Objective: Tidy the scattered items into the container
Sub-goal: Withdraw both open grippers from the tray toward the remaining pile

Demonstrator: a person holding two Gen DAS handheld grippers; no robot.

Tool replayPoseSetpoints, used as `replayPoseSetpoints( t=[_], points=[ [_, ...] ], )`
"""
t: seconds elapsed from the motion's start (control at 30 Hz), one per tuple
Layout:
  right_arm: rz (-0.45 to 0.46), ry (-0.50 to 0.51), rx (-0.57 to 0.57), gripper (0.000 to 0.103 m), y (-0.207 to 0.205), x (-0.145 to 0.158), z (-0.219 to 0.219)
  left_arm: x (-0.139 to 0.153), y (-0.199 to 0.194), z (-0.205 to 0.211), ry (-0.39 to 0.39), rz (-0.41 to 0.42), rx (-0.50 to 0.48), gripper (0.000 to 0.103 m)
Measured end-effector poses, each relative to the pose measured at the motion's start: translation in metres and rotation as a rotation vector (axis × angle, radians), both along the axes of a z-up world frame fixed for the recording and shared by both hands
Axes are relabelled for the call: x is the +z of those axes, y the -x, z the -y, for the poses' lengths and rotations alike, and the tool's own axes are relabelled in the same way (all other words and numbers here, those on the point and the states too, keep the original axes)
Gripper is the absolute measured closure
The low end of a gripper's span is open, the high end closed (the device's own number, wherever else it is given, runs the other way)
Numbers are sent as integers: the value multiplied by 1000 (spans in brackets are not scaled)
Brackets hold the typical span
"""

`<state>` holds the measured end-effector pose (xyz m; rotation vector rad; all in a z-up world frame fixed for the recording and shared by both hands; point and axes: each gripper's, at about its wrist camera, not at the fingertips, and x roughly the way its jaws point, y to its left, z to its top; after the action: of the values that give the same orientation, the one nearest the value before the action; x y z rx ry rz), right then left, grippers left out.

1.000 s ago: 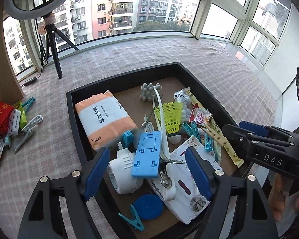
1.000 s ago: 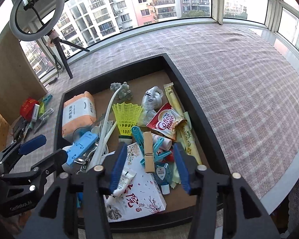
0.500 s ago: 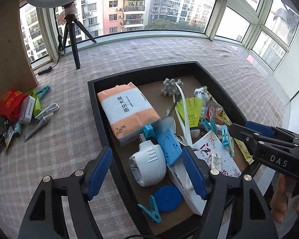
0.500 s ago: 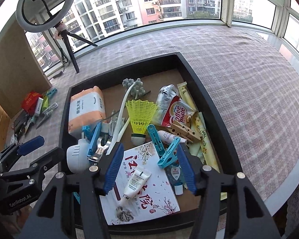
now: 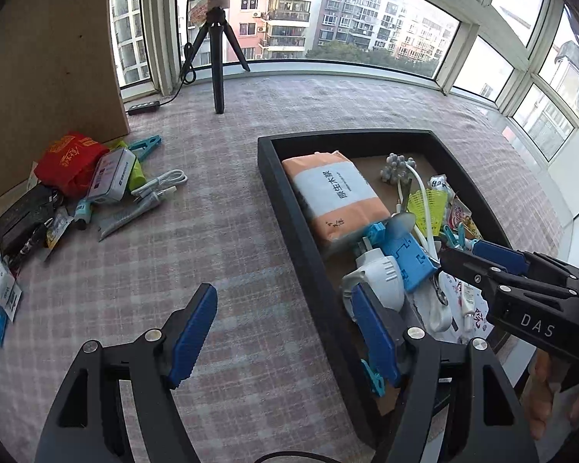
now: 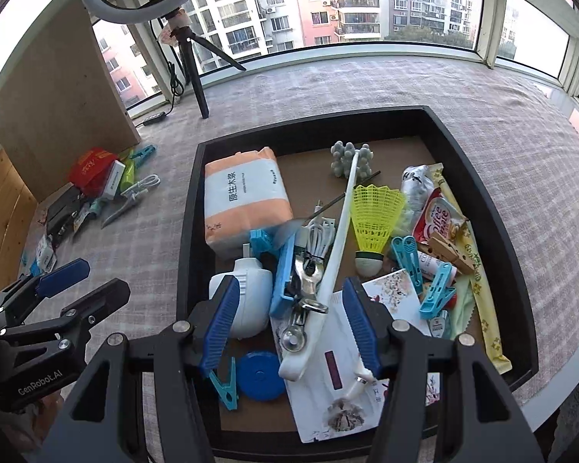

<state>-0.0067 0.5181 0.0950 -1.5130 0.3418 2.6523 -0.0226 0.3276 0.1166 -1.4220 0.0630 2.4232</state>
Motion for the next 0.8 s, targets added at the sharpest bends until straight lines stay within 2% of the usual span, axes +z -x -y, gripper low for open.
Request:
replayPoseSetpoints(
  t=[0.47,0.8],
  points=[
    [20,7,127,48,35,-12,102,-13,15,114,12,30,152,33],
    [31,23,190,48,55,-20,166,-29,20,181,47,71,256,32]
  ],
)
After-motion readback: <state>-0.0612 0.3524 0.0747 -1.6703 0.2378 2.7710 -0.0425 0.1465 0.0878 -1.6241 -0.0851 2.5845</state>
